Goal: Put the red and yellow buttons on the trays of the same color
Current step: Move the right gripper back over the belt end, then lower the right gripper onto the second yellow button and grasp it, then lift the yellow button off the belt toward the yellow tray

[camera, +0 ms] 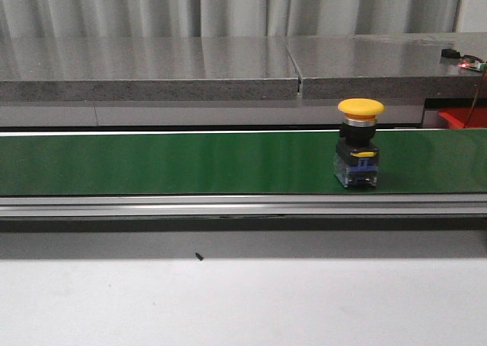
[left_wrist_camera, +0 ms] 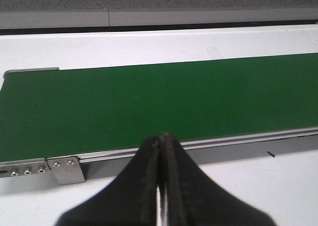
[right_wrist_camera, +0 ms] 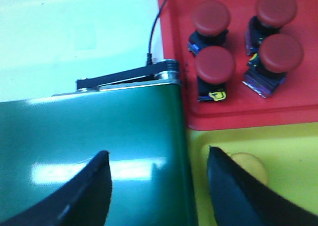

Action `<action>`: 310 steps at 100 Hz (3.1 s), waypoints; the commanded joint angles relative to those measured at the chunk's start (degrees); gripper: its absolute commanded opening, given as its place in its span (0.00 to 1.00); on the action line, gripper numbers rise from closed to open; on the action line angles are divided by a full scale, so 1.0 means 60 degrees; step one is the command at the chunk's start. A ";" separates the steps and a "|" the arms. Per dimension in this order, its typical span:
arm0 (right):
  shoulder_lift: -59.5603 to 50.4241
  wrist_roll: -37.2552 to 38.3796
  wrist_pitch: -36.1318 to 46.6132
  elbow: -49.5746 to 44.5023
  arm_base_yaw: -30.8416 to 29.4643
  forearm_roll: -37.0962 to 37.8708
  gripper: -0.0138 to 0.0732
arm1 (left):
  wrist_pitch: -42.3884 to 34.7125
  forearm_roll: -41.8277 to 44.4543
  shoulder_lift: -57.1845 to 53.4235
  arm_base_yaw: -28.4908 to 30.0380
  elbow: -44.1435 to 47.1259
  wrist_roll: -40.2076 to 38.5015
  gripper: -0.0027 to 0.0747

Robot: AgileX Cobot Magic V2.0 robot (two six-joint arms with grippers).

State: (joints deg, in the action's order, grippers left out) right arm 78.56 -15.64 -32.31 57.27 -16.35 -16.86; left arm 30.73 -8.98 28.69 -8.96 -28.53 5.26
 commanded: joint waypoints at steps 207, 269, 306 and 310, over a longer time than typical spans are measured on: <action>-0.0185 -0.3523 -0.0108 -0.0088 0.2769 -0.1466 0.15 | -0.0628 -0.0055 0.0019 -0.0063 -0.0254 -0.0071 0.01; -0.0370 -0.3483 0.1322 -0.0088 -0.1597 -0.2437 0.15 | -0.0628 -0.0055 0.0019 -0.0063 -0.0254 -0.0071 0.01; 0.0402 -0.3374 0.1813 -0.0088 -0.3133 -0.3419 0.15 | -0.0628 -0.0055 0.0019 -0.0063 -0.0254 -0.0071 0.01; 0.0534 -0.3374 0.1877 -0.0088 -0.3222 -0.3504 0.15 | -0.0628 -0.0055 0.0019 -0.0063 -0.0254 -0.0071 0.01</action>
State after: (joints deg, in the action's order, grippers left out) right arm 81.83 -36.05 -24.58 55.23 -34.34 -34.98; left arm 30.73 -8.98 28.69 -8.96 -28.53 5.26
